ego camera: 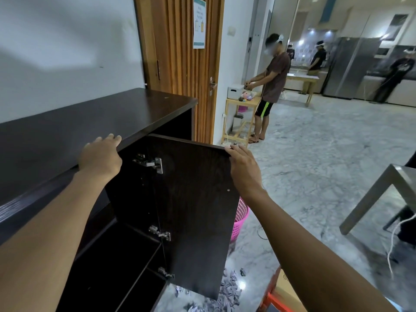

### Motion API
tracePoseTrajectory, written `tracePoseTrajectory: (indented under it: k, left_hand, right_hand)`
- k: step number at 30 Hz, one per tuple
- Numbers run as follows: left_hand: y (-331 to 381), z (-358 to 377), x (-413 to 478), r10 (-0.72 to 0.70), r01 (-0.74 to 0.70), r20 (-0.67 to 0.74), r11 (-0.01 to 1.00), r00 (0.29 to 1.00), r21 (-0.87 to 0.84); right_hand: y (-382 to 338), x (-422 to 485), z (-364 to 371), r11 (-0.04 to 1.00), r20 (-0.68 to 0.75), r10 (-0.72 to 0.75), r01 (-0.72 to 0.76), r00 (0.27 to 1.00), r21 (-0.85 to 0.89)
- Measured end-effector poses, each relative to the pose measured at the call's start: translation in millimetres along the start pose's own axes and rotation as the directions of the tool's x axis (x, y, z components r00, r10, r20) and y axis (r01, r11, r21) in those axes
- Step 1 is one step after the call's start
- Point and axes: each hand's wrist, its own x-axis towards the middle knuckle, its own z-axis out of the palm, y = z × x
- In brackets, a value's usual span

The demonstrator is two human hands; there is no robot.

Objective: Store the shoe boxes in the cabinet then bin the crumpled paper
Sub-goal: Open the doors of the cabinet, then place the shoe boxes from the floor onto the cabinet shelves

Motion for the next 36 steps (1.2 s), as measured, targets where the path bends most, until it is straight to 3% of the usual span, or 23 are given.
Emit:
tracePoseTrajectory:
  k: [3, 7, 11, 13, 15, 19, 25, 31, 36]
  left_hand:
    - [1, -3, -3, 0.002, -0.002, 0.006, 1.000, 1.000, 0.005]
    - [1, -8, -10, 0.055, -0.056, 0.027, 0.998, 0.998, 0.038]
    - [3, -7, -32, 0.087, -0.096, 0.064, 0.983, 0.994, 0.159]
    - [16, -4, -57, 0.095, -0.098, 0.052, 0.993, 0.994, 0.070]
    - [39, -6, -90, 0.088, -0.060, 0.126, 0.976, 0.988, -0.211]
    - [85, 5, -154, 0.247, -0.086, 0.352, 0.906, 0.903, -0.415]
    - [162, 43, -253, 0.478, -0.107, 0.467, 0.775, 0.744, -0.623]
    - [221, 102, -342, 0.561, 0.017, 0.521, 0.670, 0.643, -0.742]
    - [270, 185, -396, 0.546, 0.112, 0.633, 0.702, 0.549, -0.703]
  right_hand:
    - [-3, -5, -1, 1.000, -0.007, 0.005, -0.005, 1.000, 0.017]
    - [-8, -22, -13, 1.000, 0.095, -0.008, 0.011, 0.995, -0.030]
    - [-7, -71, -32, 0.998, 0.034, 0.035, -0.037, 0.999, 0.051]
    - [-4, -104, -46, 0.980, 0.035, 0.091, -0.096, 0.995, 0.174]
    - [1, -139, -57, 0.947, 0.082, 0.158, -0.174, 0.984, 0.269]
    - [13, -211, -77, 0.880, 0.163, 0.245, -0.290, 0.956, 0.376]
    - [42, -313, -121, 0.767, 0.252, 0.424, -0.493, 0.870, 0.410]
    - [99, -402, -145, 0.675, 0.314, 0.607, -0.682, 0.730, 0.282]
    - [162, -467, -127, 0.594, 0.370, 0.696, -0.783, 0.616, 0.187]
